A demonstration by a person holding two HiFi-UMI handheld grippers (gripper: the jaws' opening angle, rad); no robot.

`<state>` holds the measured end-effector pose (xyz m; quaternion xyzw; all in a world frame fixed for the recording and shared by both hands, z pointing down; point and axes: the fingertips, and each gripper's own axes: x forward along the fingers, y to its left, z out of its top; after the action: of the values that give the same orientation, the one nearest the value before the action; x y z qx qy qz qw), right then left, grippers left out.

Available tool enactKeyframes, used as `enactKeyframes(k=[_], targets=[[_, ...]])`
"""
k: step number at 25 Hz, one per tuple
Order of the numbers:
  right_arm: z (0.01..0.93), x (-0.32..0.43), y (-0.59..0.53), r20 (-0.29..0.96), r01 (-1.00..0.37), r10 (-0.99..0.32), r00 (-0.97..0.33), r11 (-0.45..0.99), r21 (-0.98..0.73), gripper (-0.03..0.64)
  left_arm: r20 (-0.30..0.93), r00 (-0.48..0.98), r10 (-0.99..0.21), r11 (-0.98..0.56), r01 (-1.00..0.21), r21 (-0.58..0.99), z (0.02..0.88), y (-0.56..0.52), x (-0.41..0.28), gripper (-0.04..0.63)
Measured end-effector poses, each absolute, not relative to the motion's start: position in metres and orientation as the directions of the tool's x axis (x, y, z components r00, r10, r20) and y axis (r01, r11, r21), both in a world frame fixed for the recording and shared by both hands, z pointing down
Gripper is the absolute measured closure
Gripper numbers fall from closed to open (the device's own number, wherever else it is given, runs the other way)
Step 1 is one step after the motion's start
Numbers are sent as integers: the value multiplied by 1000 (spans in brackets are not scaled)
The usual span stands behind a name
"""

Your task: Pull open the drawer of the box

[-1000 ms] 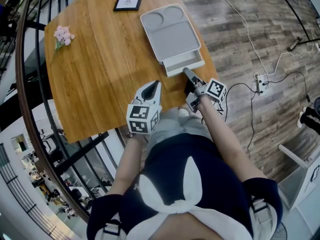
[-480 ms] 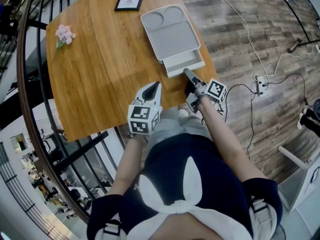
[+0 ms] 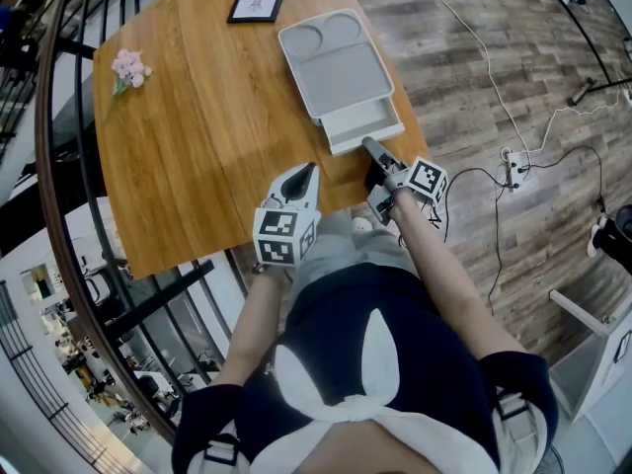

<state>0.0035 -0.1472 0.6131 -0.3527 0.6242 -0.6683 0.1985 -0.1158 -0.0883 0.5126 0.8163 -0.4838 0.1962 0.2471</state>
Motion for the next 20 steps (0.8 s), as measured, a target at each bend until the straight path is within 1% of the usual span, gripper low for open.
enactKeyframes(k=[3, 9, 20], targets=[[613, 5, -143, 237, -175, -706, -668, -161, -971, 457, 558, 455, -694, -410, -887, 213, 511, -86, -115, 574], [612, 8, -140, 215, -173, -706, -675, -131, -976, 457, 559, 451, -695, -404, -889, 216, 513, -79, -112, 574], [612, 15, -127, 219, -170, -704, -676, -141, -975, 459, 556, 441, -705, -395, -895, 208, 510, -65, -106, 574]])
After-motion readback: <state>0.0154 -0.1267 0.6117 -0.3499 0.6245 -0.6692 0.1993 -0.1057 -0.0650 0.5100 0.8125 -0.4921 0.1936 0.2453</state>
